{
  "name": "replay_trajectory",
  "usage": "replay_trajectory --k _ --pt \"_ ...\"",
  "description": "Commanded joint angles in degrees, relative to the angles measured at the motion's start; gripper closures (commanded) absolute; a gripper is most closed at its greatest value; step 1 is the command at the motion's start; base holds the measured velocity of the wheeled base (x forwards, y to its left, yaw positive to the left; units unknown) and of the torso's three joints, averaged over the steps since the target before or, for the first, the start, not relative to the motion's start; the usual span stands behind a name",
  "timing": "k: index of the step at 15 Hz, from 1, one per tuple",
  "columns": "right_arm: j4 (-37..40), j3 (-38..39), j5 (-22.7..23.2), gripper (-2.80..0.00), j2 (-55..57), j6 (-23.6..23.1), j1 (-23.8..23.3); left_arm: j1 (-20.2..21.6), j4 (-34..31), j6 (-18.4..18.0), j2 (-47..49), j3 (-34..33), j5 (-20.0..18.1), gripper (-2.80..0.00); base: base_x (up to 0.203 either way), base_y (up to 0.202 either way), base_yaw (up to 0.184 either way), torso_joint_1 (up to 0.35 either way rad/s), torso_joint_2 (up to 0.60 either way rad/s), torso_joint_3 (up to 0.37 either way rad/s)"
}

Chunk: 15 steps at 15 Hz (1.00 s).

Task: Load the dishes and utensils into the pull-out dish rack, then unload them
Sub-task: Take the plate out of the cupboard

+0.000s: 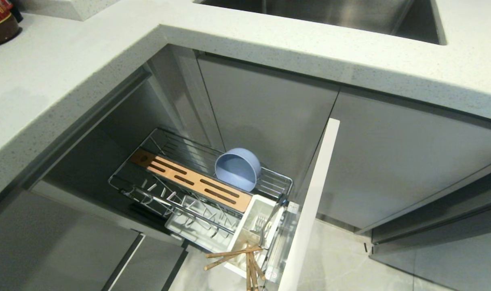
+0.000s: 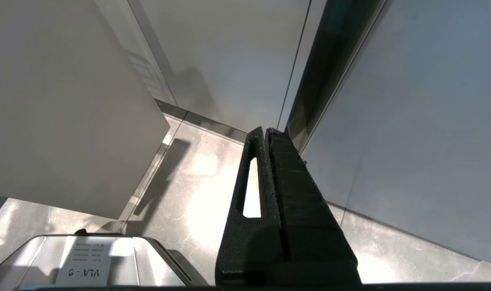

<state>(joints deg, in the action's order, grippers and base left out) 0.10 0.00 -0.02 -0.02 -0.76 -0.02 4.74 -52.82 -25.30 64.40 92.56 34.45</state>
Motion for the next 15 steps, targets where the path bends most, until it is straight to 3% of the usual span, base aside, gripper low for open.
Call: replay_trajectory --k 1,10,15 --pt "0.0 0.0 0.0 0.0 0.0 0.0 0.0 0.0 -2.0 -0.1 2.1 -0.1 0.3 0.0 0.0 0.0 0.0 0.0 0.0 0.0" --pt "0.0 0.0 -0.1 0.0 0.0 0.0 0.0 0.0 -3.7 0.0 3.0 -1.1 -0.2 0.0 0.0 0.0 0.0 0.0 0.0 0.0" --pt "0.0 0.0 0.0 0.0 0.0 0.0 0.0 0.1 -3.5 0.1 2.9 -1.0 -4.8 0.0 0.0 0.0 0.0 0.0 0.0 0.0"
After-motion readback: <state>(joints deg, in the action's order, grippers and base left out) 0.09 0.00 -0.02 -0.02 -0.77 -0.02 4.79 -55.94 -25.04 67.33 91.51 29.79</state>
